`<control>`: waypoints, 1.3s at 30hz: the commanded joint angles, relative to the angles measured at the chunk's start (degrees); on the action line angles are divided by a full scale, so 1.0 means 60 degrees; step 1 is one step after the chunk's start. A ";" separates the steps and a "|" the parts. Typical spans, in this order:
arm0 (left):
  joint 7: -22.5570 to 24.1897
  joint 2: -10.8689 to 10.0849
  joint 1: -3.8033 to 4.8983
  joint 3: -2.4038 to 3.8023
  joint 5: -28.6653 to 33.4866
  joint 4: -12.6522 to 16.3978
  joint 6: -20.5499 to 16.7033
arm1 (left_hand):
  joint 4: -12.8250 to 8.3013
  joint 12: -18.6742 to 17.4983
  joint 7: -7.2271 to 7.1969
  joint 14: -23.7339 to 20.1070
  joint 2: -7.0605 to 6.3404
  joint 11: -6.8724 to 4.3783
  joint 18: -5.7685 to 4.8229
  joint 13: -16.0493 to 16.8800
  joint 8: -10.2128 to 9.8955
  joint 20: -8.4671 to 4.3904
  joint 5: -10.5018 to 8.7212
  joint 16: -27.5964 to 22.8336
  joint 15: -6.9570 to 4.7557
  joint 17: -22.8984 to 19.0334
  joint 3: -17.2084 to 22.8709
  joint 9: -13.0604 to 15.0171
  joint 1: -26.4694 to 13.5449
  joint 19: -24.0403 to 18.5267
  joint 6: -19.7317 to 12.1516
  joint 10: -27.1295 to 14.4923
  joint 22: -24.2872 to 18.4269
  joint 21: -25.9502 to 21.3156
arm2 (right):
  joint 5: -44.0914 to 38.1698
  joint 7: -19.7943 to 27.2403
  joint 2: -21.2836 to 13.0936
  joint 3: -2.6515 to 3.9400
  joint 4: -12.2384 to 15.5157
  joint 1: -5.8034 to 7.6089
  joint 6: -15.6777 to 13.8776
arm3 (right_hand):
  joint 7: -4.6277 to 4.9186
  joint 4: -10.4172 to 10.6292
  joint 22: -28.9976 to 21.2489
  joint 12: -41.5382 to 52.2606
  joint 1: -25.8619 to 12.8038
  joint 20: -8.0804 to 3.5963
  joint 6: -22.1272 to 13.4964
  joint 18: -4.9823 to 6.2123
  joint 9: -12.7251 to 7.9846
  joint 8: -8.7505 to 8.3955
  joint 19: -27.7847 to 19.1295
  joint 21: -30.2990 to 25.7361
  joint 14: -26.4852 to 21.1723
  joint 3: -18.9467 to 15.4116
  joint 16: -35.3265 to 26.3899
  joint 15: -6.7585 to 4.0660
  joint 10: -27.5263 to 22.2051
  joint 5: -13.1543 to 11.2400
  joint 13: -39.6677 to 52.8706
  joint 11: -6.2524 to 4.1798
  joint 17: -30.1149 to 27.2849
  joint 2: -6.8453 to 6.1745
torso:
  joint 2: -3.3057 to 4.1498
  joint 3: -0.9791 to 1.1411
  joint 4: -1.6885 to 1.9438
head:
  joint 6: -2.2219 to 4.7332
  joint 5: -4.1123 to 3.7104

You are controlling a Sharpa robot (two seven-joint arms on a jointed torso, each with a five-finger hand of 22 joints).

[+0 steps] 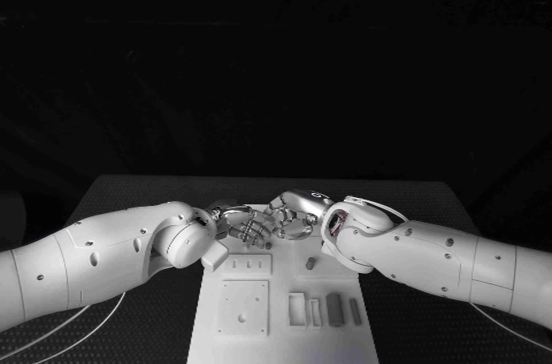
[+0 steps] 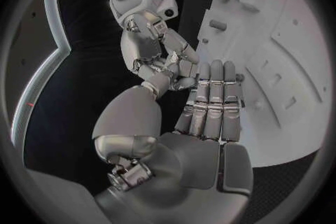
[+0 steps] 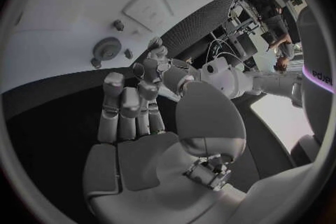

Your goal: Assemble the parts on the task board

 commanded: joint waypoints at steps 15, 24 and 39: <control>-0.0407 -0.0075 0.0007 0.0004 -0.0290 -0.0026 -0.0108 | 0.0240 -0.0090 0.0071 0.0017 -0.0821 0.0063 -0.0125 0.0075 -0.0074 -0.0053 -0.0010 -0.0101 0.0034 0.0104 -0.0568 0.0016 -0.0616 -0.0063 -0.0246 -0.0205 0.0048 -0.0121 | 0.0096 0.0026 -0.0150 0.0046 0.0098 -0.0003 0.0052 | 0.0450 0.0001 0.0147 -0.0045 0.0009 -0.0097 0.0969 0.0066 0.0039 0.0056 0.0008 0.0022 0.0048 0.0027 0.0009 -0.0060 -0.0012 -0.0035 -0.0011 0.0017 -0.0013 0.0086 | -0.0003 0.0002 0.0000 | 0.0000 -0.0004; -0.0512 -0.0209 0.0008 0.0003 -0.0394 -0.0003 -0.0030 | 0.0815 -0.0102 0.0048 0.0018 -0.1500 0.0053 -0.0049 0.0167 -0.0011 -0.0068 -0.0017 -0.0173 0.0011 0.0201 -0.0902 0.0089 -0.1507 -0.0019 -0.0296 -0.0263 0.0025 -0.0205 | -0.0284 -0.0054 -0.0257 0.0092 0.0099 -0.0001 -0.0030 | 0.0446 -0.0004 0.0148 -0.0043 0.0013 -0.0100 0.0978 0.0066 0.0042 0.0057 0.0011 0.0025 0.0053 0.0025 0.0012 -0.0063 -0.0006 -0.0036 -0.0009 0.0014 -0.0013 0.0073 | -0.0001 -0.0003 -0.0006 | 0.0015 -0.0026; 0.0069 -0.0261 0.0008 0.0003 -0.0281 0.0137 -0.0071 | 0.0630 0.0196 -0.0519 0.0144 -0.0639 -0.0282 -0.0088 0.0450 0.0594 -0.0097 -0.0014 -0.0224 -0.0063 0.0403 -0.1132 0.0389 -0.1355 -0.0022 0.0620 0.0282 0.0080 -0.0316 | -0.1299 -0.0964 0.0092 0.0130 -0.0188 0.0001 -0.0075 | 0.0438 -0.0004 0.0151 -0.0040 0.0025 -0.0107 0.0998 0.0066 0.0050 0.0058 0.0019 0.0031 0.0066 0.0025 0.0018 -0.0067 0.0009 -0.0035 -0.0007 0.0006 -0.0012 0.0042 | 0.0007 -0.0005 -0.0002 | 0.0012 -0.0083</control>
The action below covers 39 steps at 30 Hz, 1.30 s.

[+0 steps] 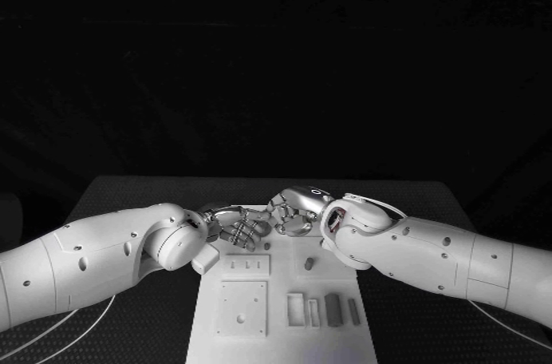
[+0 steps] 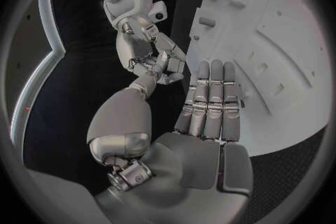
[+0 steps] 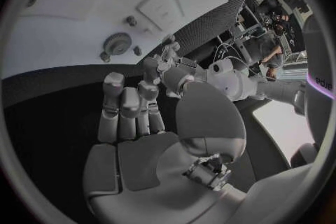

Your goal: Assemble the parts on the task board

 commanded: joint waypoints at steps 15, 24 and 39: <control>0.0476 0.0057 0.0008 0.0009 0.0408 0.0223 -0.0389 | -0.0688 0.0018 0.0129 0.0339 0.0807 -0.0001 -0.0143 0.0075 -0.0131 -0.0174 -0.0007 0.0010 -0.0107 0.0219 -0.0306 -0.0118 0.0200 0.0189 0.0046 0.0191 0.0065 -0.0067 | -0.1331 -0.1488 0.0256 -0.0010 0.0027 -0.0007 -0.0145 | 0.0450 0.0009 0.0153 -0.0045 0.0047 -0.0084 0.1006 0.0140 0.0055 0.0039 0.0001 0.0040 0.0060 0.0041 0.0022 -0.0042 0.0042 -0.0033 -0.0013 -0.0008 -0.0021 -0.0003 | -0.0003 0.0012 0.0003 | 0.0005 -0.0010; -0.0065 0.0141 0.0008 0.0009 0.0404 0.0241 -0.0909 | -0.0578 0.0008 0.0160 0.0393 0.0814 -0.0018 -0.0145 0.0102 -0.0202 -0.0212 -0.0007 0.0009 -0.0134 0.0310 -0.0392 -0.0169 -0.0068 0.0255 0.0039 0.0238 0.0069 -0.0087 | -0.1594 -0.1657 0.0275 -0.0010 0.0146 -0.0021 -0.0385 | 0.0441 0.0011 0.0153 -0.0051 0.0058 -0.0089 0.1032 0.0140 0.0062 0.0038 0.0021 0.0049 0.0087 0.0043 0.0021 -0.0046 0.0072 -0.0035 -0.0020 -0.0017 -0.0029 -0.0054 | -0.0005 0.0020 0.0006 | 0.0013 -0.0001; -0.0762 0.0241 0.0008 0.0009 0.0033 0.0326 -0.1138 | -0.0180 0.0045 0.0053 0.0551 0.0929 -0.0106 -0.0117 0.0185 -0.0162 -0.0299 0.0071 0.0023 -0.0224 0.0491 -0.0365 -0.0195 -0.0470 0.0399 0.0303 0.0414 0.0112 -0.0095 | -0.2080 -0.1733 0.0310 -0.0011 0.0267 -0.0051 -0.0391 | 0.0429 0.0013 0.0151 -0.0058 0.0069 -0.0094 0.1068 0.0140 0.0071 0.0038 0.0047 0.0059 0.0123 0.0042 0.0019 -0.0052 0.0112 -0.0035 -0.0029 -0.0029 -0.0041 -0.0108 | -0.0002 0.0007 0.0006 | -0.0010 0.0011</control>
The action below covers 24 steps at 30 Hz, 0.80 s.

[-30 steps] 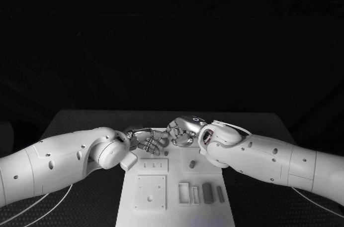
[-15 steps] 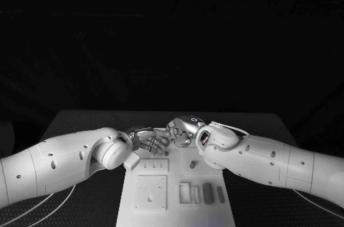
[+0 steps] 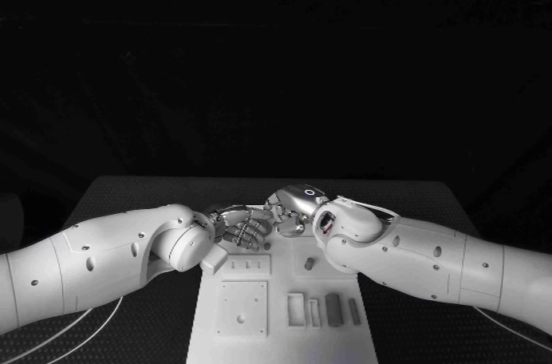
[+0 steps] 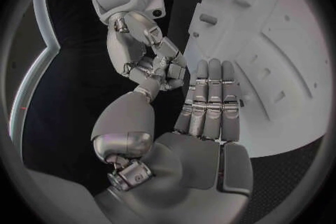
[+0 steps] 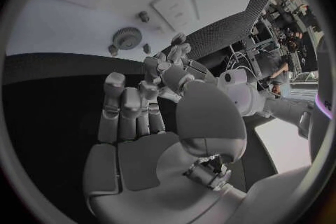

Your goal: Assemble the parts on the task board

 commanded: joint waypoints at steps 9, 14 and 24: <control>-0.0244 0.0062 0.0008 0.0007 -0.0228 0.0104 -0.0193 | 0.0028 0.0115 -0.0099 0.0287 0.0063 -0.0100 -0.0055 0.0088 0.0068 -0.0060 0.0071 0.0082 -0.0101 0.0148 0.0027 -0.0005 -0.0049 0.0243 0.0342 0.0277 0.0083 0.0040 | -0.0464 -0.0137 0.0118 -0.0018 -0.0058 -0.0006 0.0027 | 0.0576 0.0027 0.0150 -0.0062 -0.0006 -0.0058 0.0928 0.0055 0.0074 0.0037 0.0019 0.0060 0.0054 0.0052 0.0017 -0.0003 0.0093 -0.0036 -0.0013 0.0001 -0.0015 -0.0001 | 0.0001 -0.0019 0.0012 | -0.0012 -0.0041; -0.0190 0.0089 0.0004 0.0008 -0.0227 0.0117 -0.0290 | -0.0010 0.0172 -0.0184 0.0459 0.0104 -0.0178 -0.0055 0.0147 0.0119 -0.0135 0.0089 0.0145 -0.0179 0.0275 0.0027 -0.0002 -0.0053 0.0402 0.0545 0.0456 0.0150 0.0106 | -0.0487 -0.0137 0.0182 -0.0057 -0.0115 -0.0046 0.0064 | 0.0574 0.0027 0.0149 -0.0064 -0.0004 -0.0058 0.0933 0.0055 0.0075 0.0036 0.0022 0.0061 0.0059 0.0053 0.0016 -0.0004 0.0099 -0.0035 -0.0015 -0.0001 -0.0017 -0.0005 | 0.0000 -0.0019 0.0024 | -0.0015 -0.0040; -0.0144 0.0096 0.0001 0.0010 -0.0211 0.0101 -0.0421 | 0.0035 0.0180 -0.0212 0.0515 0.0122 -0.0206 -0.0061 0.0172 0.0119 -0.0169 0.0103 0.0159 -0.0208 0.0351 0.0006 -0.0013 -0.0145 0.0456 0.0619 0.0522 0.0177 0.0119 | -0.0506 -0.0178 0.0183 -0.0063 -0.0105 -0.0069 0.0098 | 0.0572 0.0027 0.0148 -0.0067 -0.0002 -0.0058 0.0940 0.0055 0.0076 0.0034 0.0027 0.0061 0.0068 0.0054 0.0014 -0.0005 0.0109 -0.0035 -0.0017 -0.0004 -0.0021 -0.0013 | -0.0003 -0.0022 0.0013 | -0.0020 -0.0016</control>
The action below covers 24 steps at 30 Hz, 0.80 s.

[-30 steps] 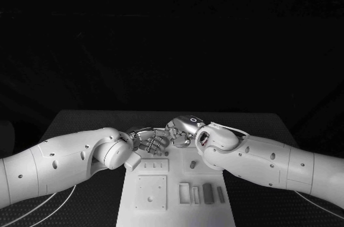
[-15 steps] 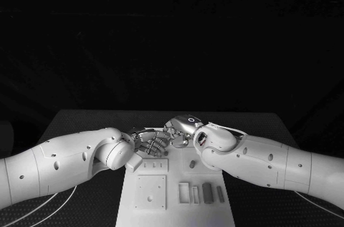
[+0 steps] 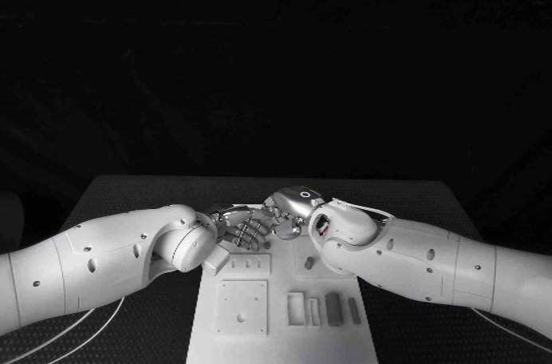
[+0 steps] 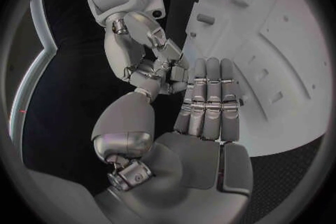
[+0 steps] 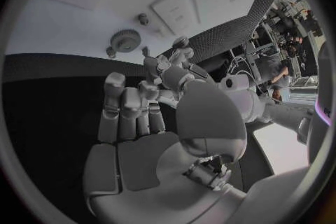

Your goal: Assemble the parts on the task board

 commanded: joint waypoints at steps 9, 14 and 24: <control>-0.0138 0.0069 0.0005 0.0007 -0.0123 -0.0022 -0.0211 | -0.0084 0.0038 -0.0006 0.0117 0.0329 -0.0012 -0.0078 0.0046 0.0033 -0.0021 0.0009 0.0048 -0.0021 0.0136 0.0056 -0.0027 0.0056 0.0118 0.0164 0.0141 0.0062 0.0053 | -0.0165 -0.0076 -0.0016 0.0000 0.0089 -0.0004 0.0018 | 0.0727 0.0005 0.0140 -0.0057 -0.0038 -0.0060 0.0787 0.0060 0.0077 0.0032 0.0033 0.0061 0.0073 0.0032 0.0012 -0.0004 0.0046 -0.0035 -0.0012 -0.0007 -0.0016 0.0022 | 0.0000 0.0016 -0.0011 | -0.0008 0.0026; -0.0193 0.0088 0.0004 0.0007 -0.0202 -0.0034 -0.0201 | -0.0325 0.0029 -0.0022 0.0156 0.0590 -0.0027 -0.0094 0.0076 0.0025 -0.0043 0.0008 0.0036 -0.0037 0.0228 0.0096 -0.0036 0.0235 0.0156 0.0223 0.0190 0.0110 0.0062 | -0.0168 -0.0083 -0.0020 0.0000 0.0124 -0.0022 0.0015 | 0.0727 0.0006 0.0140 -0.0059 -0.0038 -0.0060 0.0790 0.0060 0.0077 0.0031 0.0035 0.0061 0.0077 0.0032 0.0011 -0.0005 0.0050 -0.0035 -0.0013 -0.0008 -0.0017 0.0021 | 0.0005 0.0015 -0.0015 | -0.0015 0.0033; -0.0256 0.0126 0.0004 0.0007 -0.0307 -0.0031 -0.0194 | -0.0406 0.0037 -0.0043 0.0208 0.0627 -0.0046 -0.0099 0.0100 0.0033 -0.0061 0.0011 0.0035 -0.0054 0.0282 0.0140 -0.0038 0.0287 0.0203 0.0288 0.0247 0.0143 0.0077 | -0.0211 -0.0137 0.0014 0.0000 0.0116 -0.0023 0.0108 | 0.0725 0.0006 0.0138 -0.0063 -0.0036 -0.0060 0.0795 0.0060 0.0078 0.0027 0.0040 0.0060 0.0084 0.0034 0.0008 -0.0006 0.0058 -0.0034 -0.0016 -0.0009 -0.0021 0.0018 | 0.0000 0.0002 -0.0013 | -0.0041 0.0017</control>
